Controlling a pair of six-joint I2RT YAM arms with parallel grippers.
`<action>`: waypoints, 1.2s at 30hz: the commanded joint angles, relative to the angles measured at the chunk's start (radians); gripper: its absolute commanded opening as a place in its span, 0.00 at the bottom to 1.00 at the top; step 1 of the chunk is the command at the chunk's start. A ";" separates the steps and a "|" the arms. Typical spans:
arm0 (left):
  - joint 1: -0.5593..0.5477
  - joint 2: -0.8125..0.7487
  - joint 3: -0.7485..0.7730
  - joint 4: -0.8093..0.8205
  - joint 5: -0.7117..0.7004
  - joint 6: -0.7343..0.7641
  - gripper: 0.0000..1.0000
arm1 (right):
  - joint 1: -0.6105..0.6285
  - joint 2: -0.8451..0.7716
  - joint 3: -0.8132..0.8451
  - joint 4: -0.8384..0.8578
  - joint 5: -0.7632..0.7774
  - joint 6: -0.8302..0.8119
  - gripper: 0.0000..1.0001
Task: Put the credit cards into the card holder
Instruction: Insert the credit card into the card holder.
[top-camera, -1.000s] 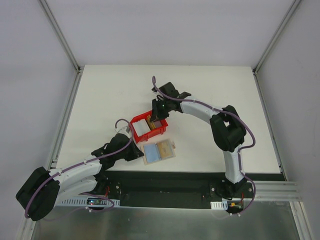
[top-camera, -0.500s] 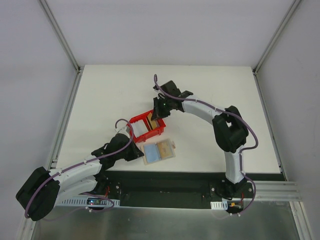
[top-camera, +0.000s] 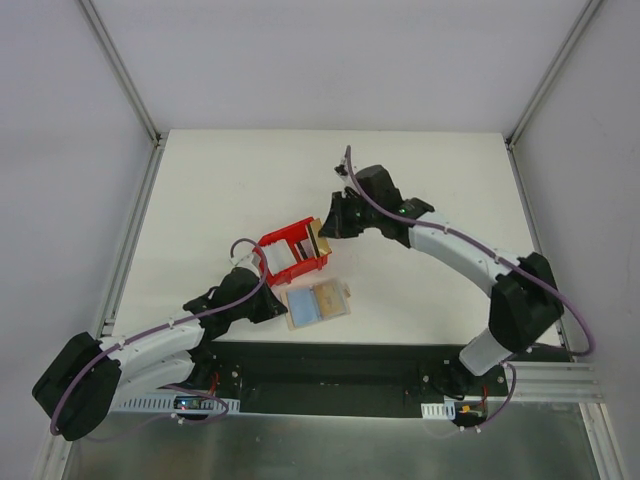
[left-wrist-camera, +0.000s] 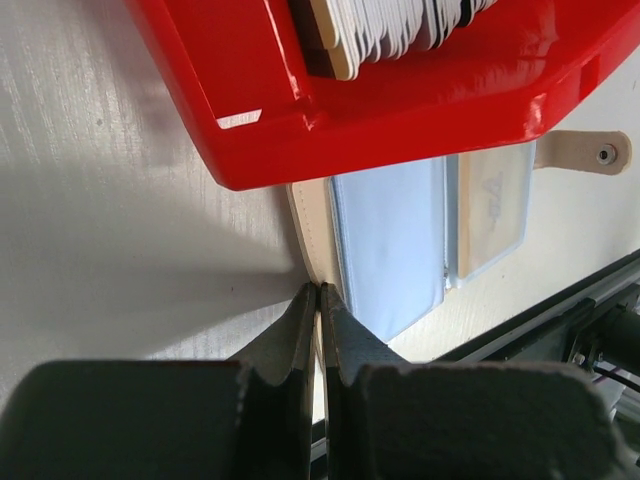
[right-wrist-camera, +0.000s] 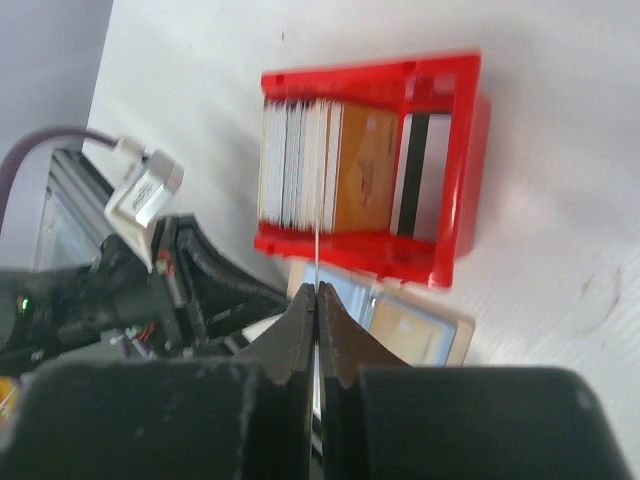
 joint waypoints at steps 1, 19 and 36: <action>0.003 0.028 -0.017 -0.002 -0.022 0.025 0.00 | -0.001 -0.188 -0.234 0.178 -0.065 0.127 0.00; 0.003 0.057 -0.026 -0.011 0.001 0.046 0.00 | 0.033 -0.046 -0.610 0.617 -0.185 0.282 0.00; 0.003 0.066 -0.008 -0.022 -0.005 0.039 0.00 | 0.051 -0.049 -0.734 0.754 -0.121 0.327 0.00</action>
